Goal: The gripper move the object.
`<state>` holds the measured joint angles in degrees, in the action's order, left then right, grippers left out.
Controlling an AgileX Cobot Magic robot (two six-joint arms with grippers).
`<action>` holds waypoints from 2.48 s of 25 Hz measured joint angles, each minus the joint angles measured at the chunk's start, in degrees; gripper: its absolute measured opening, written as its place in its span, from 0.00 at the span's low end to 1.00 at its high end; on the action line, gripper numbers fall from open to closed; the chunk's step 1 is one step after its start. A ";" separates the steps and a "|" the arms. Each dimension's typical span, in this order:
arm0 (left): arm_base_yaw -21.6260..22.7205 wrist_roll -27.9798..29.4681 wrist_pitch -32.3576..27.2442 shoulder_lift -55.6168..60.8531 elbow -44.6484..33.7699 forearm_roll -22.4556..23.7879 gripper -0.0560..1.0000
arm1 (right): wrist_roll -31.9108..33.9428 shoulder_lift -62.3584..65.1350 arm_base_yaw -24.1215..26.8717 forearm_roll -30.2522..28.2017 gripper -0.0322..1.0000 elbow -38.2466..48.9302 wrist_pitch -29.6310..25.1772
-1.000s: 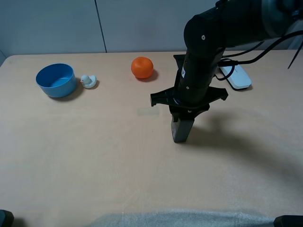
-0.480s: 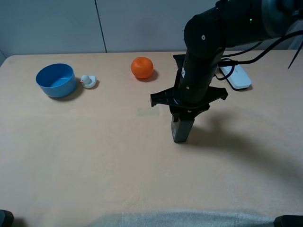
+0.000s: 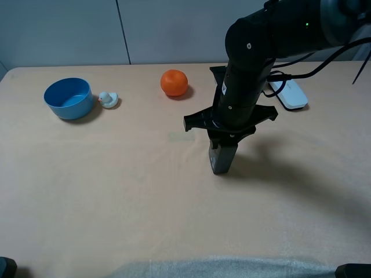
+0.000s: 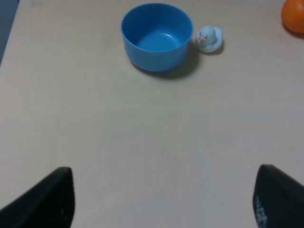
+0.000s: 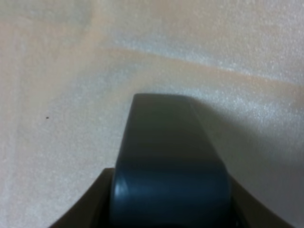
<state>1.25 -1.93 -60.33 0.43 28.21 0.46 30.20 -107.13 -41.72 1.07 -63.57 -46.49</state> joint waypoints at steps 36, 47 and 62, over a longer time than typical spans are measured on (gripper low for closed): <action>0.00 0.00 0.00 0.00 0.00 0.00 0.83 | -9.57 -5.62 7.31 -4.27 0.32 -26.47 -6.81; 0.00 0.00 0.00 0.00 0.00 0.00 0.83 | -14.20 -14.68 8.23 -1.07 0.32 -40.28 -12.23; 0.00 0.00 0.00 0.00 0.00 0.00 0.83 | -16.66 -19.95 9.51 -0.24 0.32 -40.87 -13.30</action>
<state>1.25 -1.93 -60.33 0.43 28.21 0.46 13.54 -127.08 -32.21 0.83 -104.45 -59.79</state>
